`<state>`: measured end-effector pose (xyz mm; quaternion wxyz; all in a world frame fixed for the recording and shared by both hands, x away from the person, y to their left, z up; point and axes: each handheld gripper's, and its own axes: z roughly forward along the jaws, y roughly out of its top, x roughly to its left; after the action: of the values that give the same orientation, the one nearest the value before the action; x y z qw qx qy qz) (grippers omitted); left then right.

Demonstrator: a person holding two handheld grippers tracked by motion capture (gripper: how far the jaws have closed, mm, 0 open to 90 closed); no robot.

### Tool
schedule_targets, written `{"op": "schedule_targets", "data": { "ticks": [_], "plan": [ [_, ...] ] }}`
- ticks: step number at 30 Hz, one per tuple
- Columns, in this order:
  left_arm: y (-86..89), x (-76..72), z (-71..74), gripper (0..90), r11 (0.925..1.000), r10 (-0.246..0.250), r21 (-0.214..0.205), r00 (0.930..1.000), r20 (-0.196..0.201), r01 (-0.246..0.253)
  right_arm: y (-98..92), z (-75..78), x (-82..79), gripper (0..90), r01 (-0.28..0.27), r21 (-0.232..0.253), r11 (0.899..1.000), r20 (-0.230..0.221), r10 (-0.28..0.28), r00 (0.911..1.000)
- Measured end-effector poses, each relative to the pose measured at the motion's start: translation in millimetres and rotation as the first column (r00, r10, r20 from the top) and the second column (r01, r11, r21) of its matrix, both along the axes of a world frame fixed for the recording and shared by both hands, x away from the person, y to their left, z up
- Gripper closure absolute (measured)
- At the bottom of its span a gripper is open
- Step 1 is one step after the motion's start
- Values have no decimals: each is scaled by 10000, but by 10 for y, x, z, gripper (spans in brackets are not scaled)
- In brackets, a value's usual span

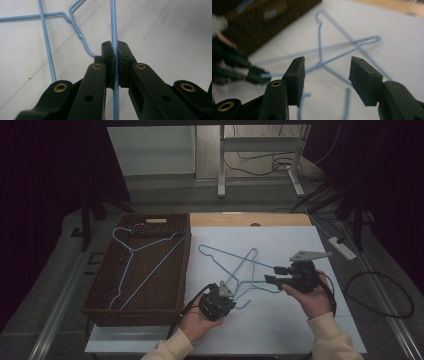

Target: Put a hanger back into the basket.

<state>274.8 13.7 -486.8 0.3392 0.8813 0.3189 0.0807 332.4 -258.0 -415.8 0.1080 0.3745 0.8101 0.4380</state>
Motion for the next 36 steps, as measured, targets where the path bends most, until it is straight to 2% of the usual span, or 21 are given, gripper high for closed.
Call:
{"op": "schedule_targets", "data": {
  "ticks": [2,4,5,11,15,18,23,30,36],
  "plan": [
    [26,-11,14,867,9998,118,-159,9999,20,-117,-126,36,15,449,366,520,9980,198,-377,9991],
    [65,-24,34,867,9991,231,-368,9997,36,-230,-278,43,35,444,723,930,9930,210,-745,9970],
    [76,-29,40,867,9988,257,-421,9997,40,-255,-328,34,41,440,798,950,9923,186,-819,9965],
    [175,-87,105,867,9950,462,-888,9989,110,-451,-489,-108,55,411,994,793,9919,167,-1011,9947],
    [229,-141,182,868,9928,537,-1092,9981,294,-502,-528,-226,25,364,749,752,9944,414,-782,9961],
    [266,-182,272,868,9902,584,-1303,9966,578,-505,-530,-319,-36,359,667,759,9949,749,-724,9946],
    [338,-227,456,868,9846,624,-1684,9944,858,-472,-524,-428,-89,351,540,651,9964,683,-585,9959],
    [513,-237,710,868,9740,732,-2212,9918,1043,-486,-527,-535,-122,349,234,572,9981,665,-272,9974],
    [704,-185,888,868,9615,1011,-2666,9878,1182,-665,-523,-571,-158,330,155,449,9989,776,-190,9968]
  ]
}}
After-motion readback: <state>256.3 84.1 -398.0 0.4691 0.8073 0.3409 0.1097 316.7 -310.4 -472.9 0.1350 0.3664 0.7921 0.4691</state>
